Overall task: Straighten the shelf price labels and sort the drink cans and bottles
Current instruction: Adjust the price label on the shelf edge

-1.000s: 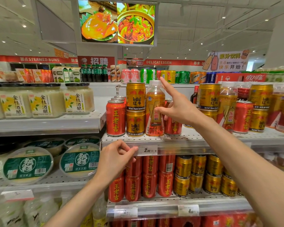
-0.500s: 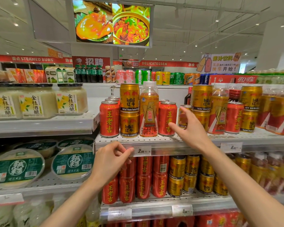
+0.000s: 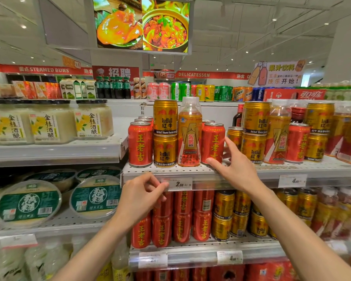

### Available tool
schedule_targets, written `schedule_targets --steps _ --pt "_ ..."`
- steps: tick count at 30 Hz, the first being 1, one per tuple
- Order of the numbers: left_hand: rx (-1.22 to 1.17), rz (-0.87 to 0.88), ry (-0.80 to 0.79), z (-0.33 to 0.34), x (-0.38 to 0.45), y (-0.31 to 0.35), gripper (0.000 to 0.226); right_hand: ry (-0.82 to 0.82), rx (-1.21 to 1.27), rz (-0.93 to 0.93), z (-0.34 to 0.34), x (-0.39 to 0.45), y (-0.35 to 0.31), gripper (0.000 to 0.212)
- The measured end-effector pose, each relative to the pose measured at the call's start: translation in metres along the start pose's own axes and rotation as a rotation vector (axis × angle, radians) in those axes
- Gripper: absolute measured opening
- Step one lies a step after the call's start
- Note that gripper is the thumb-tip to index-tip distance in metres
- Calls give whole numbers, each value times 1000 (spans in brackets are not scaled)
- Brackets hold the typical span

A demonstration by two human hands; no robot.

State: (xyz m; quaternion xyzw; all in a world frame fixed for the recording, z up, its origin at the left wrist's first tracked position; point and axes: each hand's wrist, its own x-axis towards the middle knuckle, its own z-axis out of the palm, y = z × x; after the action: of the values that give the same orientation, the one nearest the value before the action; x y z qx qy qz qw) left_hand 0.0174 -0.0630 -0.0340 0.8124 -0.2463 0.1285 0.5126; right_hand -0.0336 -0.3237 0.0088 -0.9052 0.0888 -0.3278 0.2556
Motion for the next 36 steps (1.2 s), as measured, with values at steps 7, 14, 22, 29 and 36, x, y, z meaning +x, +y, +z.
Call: schedule_targets --steps 7,14,22,29,36 --pt "11 20 7 0 1 -3 28 2 -34 21 0 -2 -2 91" --pt "50 64 7 0 3 -8 29 -8 -13 73 1 -2 -4 92" --pt "125 123 41 3 11 -24 32 23 -7 129 5 -6 -8 90" --pt "139 115 113 11 4 -24 30 27 -72 110 6 -8 -4 87" --pt "164 111 130 39 -31 2 18 54 62 -108 0 -33 24 76"
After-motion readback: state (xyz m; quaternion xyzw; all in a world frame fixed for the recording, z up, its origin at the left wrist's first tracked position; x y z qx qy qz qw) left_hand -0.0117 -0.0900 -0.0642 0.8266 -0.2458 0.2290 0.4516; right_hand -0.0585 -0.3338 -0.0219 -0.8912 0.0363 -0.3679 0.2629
